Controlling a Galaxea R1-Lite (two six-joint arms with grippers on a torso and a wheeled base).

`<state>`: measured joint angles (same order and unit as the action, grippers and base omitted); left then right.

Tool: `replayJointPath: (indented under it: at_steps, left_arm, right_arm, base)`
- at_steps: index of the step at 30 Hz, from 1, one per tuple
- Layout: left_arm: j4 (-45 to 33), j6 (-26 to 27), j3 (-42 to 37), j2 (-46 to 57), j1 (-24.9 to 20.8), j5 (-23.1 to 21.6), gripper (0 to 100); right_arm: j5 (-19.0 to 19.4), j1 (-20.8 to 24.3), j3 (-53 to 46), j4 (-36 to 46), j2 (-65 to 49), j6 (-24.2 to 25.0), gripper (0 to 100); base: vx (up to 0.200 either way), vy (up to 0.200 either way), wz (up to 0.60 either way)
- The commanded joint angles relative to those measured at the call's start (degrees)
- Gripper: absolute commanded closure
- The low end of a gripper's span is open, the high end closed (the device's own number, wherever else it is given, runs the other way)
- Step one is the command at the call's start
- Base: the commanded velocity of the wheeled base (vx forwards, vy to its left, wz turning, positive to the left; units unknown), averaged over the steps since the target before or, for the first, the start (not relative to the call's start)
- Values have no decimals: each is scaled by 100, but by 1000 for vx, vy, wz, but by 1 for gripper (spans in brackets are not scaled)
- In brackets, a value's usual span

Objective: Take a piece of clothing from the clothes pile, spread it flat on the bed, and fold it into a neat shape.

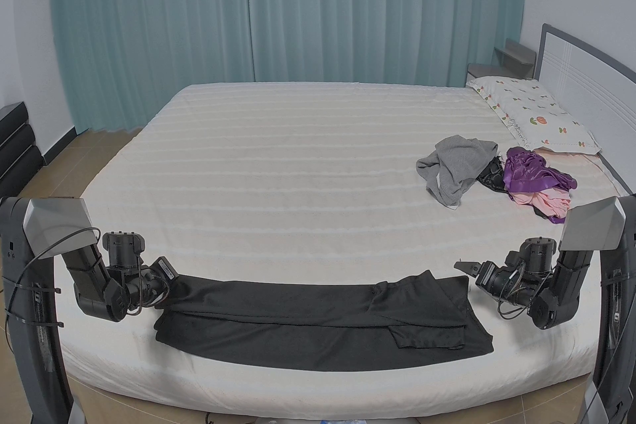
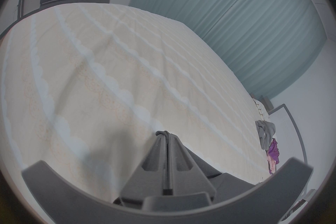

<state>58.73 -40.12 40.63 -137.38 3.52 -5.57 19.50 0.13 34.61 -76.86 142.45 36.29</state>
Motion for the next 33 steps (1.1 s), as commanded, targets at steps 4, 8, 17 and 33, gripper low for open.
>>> replayJointPath:
  at_steps: [4, 8, 17, 33]
  left_arm:
    - [6, -5, 6, -17, 8, 3, 100]
    - [6, -5, 6, -17, 8, 3, 100]
    - [6, -5, -20, -17, 8, 3, 100]
    - [6, -5, -47, -9, 8, -5, 100]
  right_arm:
    - [1, 74, 274, 110, 196, -8, 0]
    - [-8, 127, 283, 110, 231, -8, 100]
    - [-8, 127, 318, 75, 196, 18, 100]
    - [-395, 48, 450, 40, 222, -8, 100]
  base:
    - [0, 0, 0]
    - [0, 0, 0]
    - [0, 0, 0]
    - [0, 0, 0]
